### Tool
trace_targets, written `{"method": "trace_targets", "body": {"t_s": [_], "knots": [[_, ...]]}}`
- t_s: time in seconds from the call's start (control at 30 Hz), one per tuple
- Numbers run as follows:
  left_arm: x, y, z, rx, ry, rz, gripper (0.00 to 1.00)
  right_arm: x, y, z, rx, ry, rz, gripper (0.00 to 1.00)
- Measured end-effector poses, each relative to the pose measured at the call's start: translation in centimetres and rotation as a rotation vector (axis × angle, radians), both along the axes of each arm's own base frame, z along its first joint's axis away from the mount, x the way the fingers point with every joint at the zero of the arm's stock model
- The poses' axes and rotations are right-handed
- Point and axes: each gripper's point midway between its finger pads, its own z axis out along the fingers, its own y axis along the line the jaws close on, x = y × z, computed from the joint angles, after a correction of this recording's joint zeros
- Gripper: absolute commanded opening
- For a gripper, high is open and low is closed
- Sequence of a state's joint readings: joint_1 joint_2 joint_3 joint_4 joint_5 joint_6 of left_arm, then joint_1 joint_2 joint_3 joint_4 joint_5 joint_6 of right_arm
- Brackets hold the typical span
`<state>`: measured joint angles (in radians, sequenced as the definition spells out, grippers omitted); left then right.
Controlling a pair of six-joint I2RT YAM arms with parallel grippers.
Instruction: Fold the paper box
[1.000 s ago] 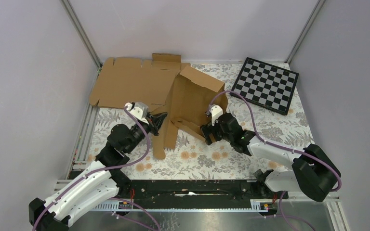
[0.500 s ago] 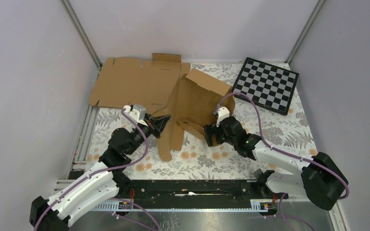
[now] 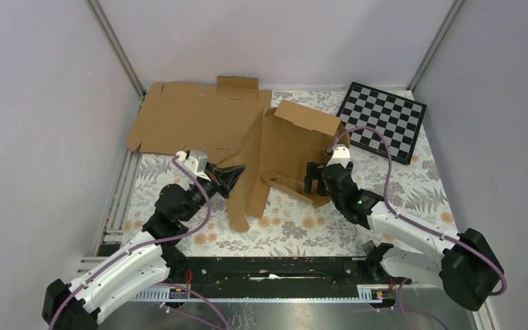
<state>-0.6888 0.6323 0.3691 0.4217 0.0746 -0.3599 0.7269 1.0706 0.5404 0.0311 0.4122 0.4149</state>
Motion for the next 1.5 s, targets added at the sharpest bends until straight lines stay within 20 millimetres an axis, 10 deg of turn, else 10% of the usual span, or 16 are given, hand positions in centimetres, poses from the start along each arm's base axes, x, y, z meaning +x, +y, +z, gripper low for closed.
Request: {"method": "trace_targets", "body": {"t_s": [1.17,1.5], "knots": [[-0.2,-0.1,0.3,-0.036,0.055,-0.006,0.0,-5.6,0.0,-8.9,-0.194,0.391,0.095,0.99],[-0.6,-0.8,0.9,-0.021,0.079,-0.052,0.0,-3.9,-0.9,-4.2,-0.189,0.219,0.083,0.99]]}}
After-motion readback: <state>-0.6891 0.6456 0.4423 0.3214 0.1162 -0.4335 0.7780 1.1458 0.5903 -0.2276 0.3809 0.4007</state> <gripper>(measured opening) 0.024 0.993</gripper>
